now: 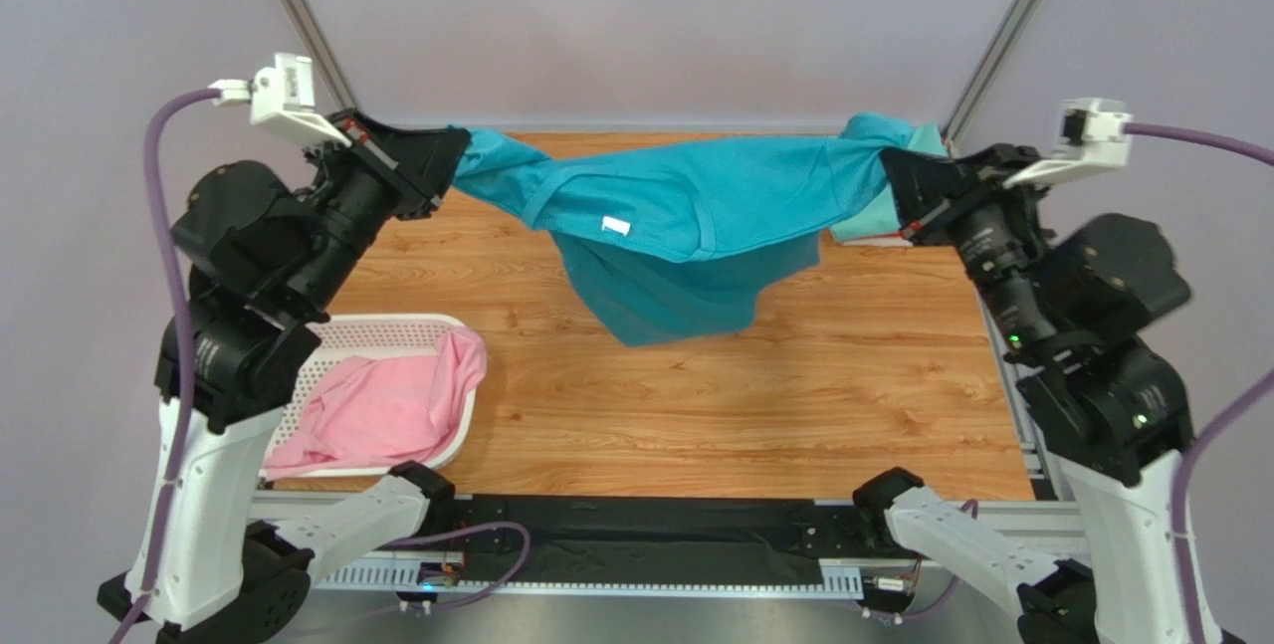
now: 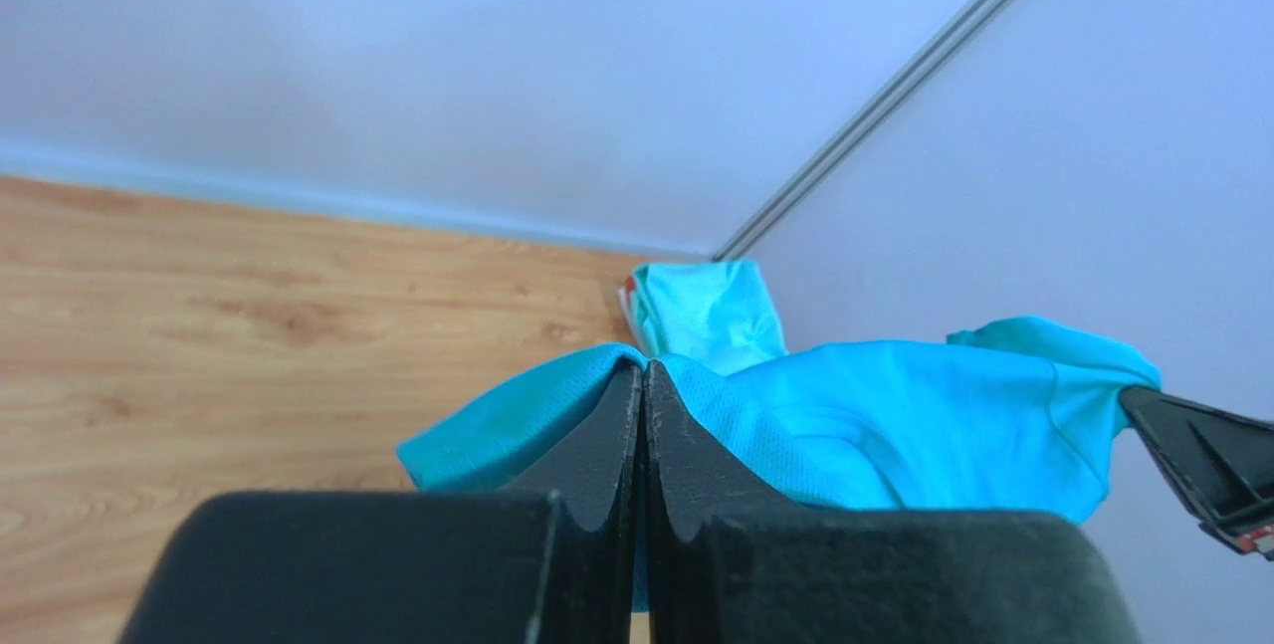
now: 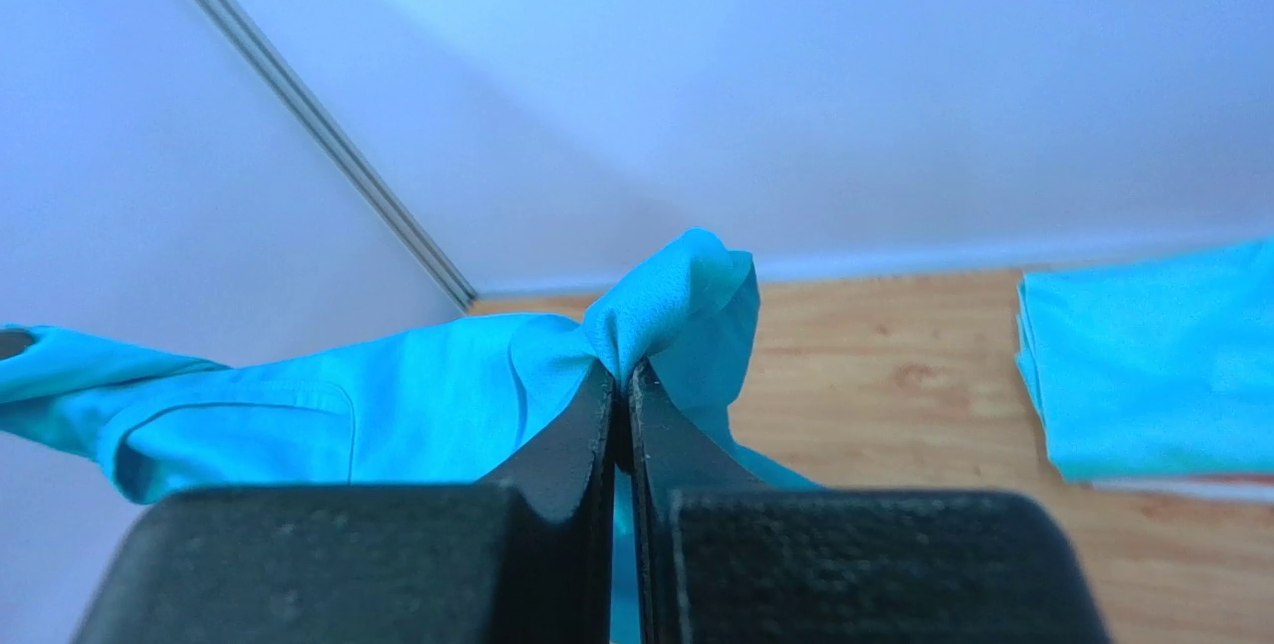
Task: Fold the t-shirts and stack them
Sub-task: Flatten the tshirt out
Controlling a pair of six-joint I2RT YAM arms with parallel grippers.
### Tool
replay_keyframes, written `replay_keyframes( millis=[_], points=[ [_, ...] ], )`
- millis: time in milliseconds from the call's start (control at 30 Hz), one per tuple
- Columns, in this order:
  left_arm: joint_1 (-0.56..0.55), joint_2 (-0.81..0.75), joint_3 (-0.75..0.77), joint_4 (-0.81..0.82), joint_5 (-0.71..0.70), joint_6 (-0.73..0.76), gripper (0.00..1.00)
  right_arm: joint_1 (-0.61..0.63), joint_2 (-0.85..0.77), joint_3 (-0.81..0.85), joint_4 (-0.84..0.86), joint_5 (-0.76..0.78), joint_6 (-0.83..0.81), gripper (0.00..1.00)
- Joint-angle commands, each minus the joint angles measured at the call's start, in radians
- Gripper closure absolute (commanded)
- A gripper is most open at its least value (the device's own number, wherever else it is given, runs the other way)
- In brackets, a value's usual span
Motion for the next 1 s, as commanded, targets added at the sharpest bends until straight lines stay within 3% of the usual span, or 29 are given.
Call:
replay_keyframes(
  millis=[0,267,433,533,667,767,833,900,967],
  points=[
    [0.000,-0.018,0.072,-0.010,-0.001,0.033,1.00,0.004,-0.010,0.104,-0.041,-0.076,-0.054,1.00],
    [0.000,-0.003,0.068,-0.010,-0.122,0.039,1.00,0.004,0.042,0.178,-0.065,-0.019,-0.099,1.00],
    [0.023,0.141,0.089,-0.024,-0.185,0.045,1.00,0.002,0.158,0.149,-0.018,0.100,-0.157,1.00],
    [0.131,0.296,0.170,-0.059,-0.089,0.014,1.00,-0.039,0.273,0.168,0.022,0.148,-0.174,1.00],
    [0.262,0.520,0.362,-0.064,0.142,-0.020,1.00,-0.230,0.457,0.317,0.062,-0.084,-0.105,1.00],
    [0.313,0.685,0.611,-0.091,0.273,-0.027,1.00,-0.292,0.591,0.509,0.045,-0.190,-0.079,1.00],
    [0.319,0.750,0.762,-0.096,0.288,-0.023,1.00,-0.301,0.643,0.585,0.040,-0.244,-0.077,1.00],
    [0.320,0.741,0.789,-0.071,0.311,-0.029,1.00,-0.303,0.651,0.642,0.040,-0.271,-0.077,1.00],
    [0.321,0.703,0.702,-0.045,0.317,-0.027,1.00,-0.308,0.629,0.611,0.036,-0.272,-0.071,1.00]
  ],
)
